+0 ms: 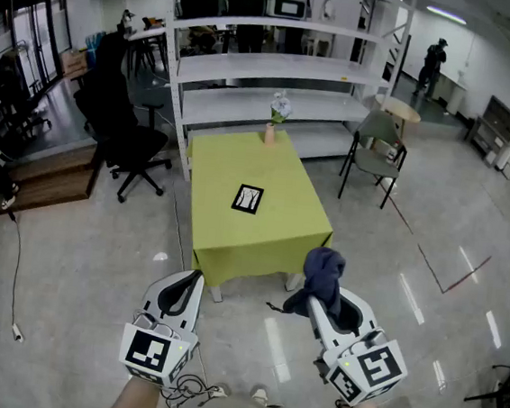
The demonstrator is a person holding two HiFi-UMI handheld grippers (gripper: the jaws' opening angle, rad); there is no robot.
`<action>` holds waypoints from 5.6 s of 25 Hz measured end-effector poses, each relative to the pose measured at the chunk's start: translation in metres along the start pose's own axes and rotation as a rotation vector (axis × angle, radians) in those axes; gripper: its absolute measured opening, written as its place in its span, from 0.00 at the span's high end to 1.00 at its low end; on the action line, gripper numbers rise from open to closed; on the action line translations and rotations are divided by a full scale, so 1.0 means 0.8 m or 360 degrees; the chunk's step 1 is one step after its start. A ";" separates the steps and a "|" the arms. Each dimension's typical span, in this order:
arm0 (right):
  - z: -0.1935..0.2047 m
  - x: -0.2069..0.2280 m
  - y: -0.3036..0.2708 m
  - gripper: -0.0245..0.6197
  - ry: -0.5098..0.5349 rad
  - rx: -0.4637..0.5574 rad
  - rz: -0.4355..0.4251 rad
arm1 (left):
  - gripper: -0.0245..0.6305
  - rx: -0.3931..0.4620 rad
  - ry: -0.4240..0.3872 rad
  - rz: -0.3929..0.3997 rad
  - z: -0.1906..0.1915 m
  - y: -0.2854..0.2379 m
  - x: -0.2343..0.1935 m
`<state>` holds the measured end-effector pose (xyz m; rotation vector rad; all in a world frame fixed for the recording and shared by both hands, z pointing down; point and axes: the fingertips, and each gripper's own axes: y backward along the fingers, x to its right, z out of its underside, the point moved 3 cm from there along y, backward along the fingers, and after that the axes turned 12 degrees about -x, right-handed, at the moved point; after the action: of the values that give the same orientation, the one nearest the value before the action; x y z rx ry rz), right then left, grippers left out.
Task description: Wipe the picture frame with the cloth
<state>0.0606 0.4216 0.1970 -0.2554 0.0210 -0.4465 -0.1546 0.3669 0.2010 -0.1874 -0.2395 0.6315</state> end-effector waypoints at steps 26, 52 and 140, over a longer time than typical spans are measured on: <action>0.035 0.082 0.022 0.80 -0.0012 -0.0023 -0.0115 | 0.95 -0.0071 -0.0066 -0.0083 -0.011 -0.045 0.073; 0.067 0.161 -0.135 0.80 -0.0078 -0.0120 -0.0173 | 0.95 -0.0128 -0.0089 -0.0091 0.027 -0.189 0.002; 0.309 0.362 -0.909 0.80 0.0136 -0.1477 -0.0529 | 0.95 -0.1216 0.0567 0.0349 0.412 -0.778 -0.281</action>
<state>0.0318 -0.2764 0.6273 -1.1639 0.2768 -0.7605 -0.0736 -0.2286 0.6316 -1.0632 -0.1052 0.6871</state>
